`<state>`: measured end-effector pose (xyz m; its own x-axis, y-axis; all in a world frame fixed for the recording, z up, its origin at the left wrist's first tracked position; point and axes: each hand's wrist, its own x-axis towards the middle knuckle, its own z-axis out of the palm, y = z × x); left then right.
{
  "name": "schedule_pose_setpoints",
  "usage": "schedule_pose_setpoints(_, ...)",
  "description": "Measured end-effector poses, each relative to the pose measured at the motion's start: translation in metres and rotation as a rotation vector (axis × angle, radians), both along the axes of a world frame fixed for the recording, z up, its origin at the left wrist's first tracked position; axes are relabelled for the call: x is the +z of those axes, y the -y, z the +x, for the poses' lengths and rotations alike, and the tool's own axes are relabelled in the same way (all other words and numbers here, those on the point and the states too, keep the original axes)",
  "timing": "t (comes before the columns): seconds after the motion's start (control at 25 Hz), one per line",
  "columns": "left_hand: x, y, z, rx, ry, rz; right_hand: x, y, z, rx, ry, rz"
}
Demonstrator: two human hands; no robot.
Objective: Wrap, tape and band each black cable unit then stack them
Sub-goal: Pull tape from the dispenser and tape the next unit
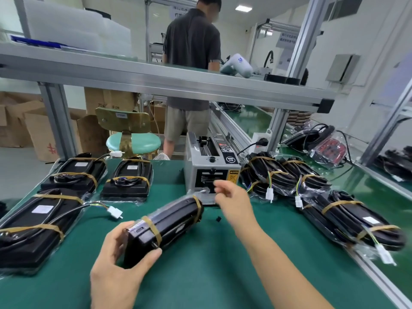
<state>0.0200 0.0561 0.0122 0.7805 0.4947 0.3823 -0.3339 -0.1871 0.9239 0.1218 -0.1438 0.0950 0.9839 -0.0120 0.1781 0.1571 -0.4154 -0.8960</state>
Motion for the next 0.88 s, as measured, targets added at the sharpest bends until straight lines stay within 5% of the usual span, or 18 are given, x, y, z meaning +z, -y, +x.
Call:
schedule_pose_setpoints(0.12, -0.003, 0.000, 0.000, 0.010, -0.001, 0.041, -0.005, 0.000, 0.024, -0.317, -0.140, 0.200)
schedule_pose_setpoints(0.48, -0.004, 0.003, -0.005, 0.012, -0.025, 0.074, -0.008, -0.023, 0.068, -0.531, -0.279, 0.401)
schedule_pose_setpoints(0.76, 0.008, 0.007, -0.012, 0.003, -0.020, 0.076, 0.006, -0.034, 0.067, -0.579, -0.364, 0.582)
schedule_pose_setpoints(0.88, 0.013, 0.008, -0.016, -0.016, -0.003, 0.057, 0.027, -0.036, 0.011, -0.250, -0.289, 0.577)
